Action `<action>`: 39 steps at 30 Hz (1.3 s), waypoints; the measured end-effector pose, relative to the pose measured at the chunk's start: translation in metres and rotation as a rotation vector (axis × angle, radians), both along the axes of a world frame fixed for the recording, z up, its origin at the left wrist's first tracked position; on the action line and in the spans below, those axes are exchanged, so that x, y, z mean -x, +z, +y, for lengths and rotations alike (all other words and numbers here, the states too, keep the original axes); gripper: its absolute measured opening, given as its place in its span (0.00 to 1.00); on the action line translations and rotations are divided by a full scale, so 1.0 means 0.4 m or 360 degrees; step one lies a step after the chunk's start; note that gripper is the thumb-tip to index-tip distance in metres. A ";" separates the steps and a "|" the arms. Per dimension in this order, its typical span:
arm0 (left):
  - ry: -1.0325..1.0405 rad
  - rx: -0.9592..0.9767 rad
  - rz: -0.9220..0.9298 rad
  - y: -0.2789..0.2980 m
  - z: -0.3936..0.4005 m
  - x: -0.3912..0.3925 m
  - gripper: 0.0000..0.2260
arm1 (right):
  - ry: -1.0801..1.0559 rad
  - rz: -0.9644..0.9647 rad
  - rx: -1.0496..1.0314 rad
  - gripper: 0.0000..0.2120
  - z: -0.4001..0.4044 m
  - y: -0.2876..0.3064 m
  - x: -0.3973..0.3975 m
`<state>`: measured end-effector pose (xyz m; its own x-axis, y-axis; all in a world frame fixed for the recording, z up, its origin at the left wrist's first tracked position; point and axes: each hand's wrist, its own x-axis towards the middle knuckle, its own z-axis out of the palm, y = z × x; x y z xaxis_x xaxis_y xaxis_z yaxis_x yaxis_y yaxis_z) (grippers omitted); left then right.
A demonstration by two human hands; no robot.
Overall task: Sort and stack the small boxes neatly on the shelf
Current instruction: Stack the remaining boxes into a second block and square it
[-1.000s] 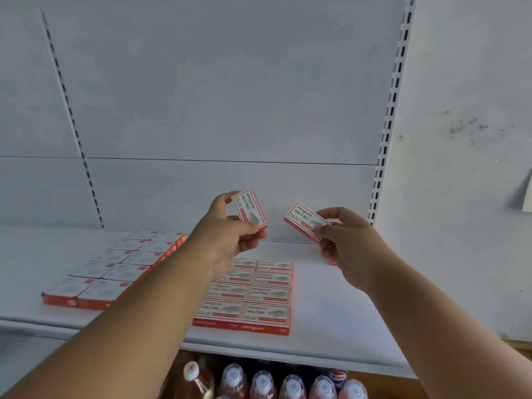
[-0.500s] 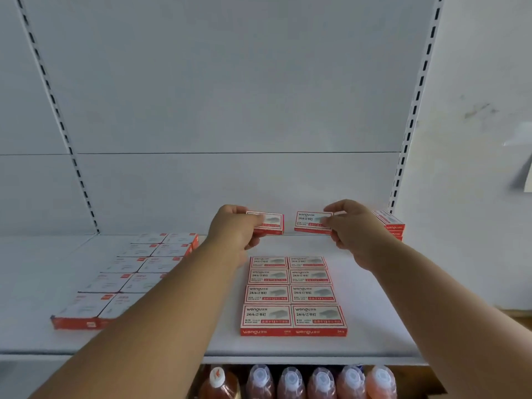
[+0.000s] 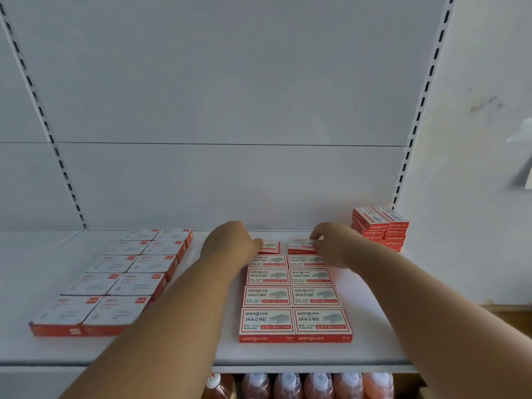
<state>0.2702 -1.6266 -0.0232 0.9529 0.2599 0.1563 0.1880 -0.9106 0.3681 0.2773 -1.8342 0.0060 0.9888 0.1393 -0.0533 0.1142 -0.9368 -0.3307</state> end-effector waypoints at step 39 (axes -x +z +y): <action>-0.0385 -0.0239 -0.0155 0.063 -0.092 0.042 0.12 | 0.0143 -0.0222 0.0036 0.16 -0.042 -0.005 0.035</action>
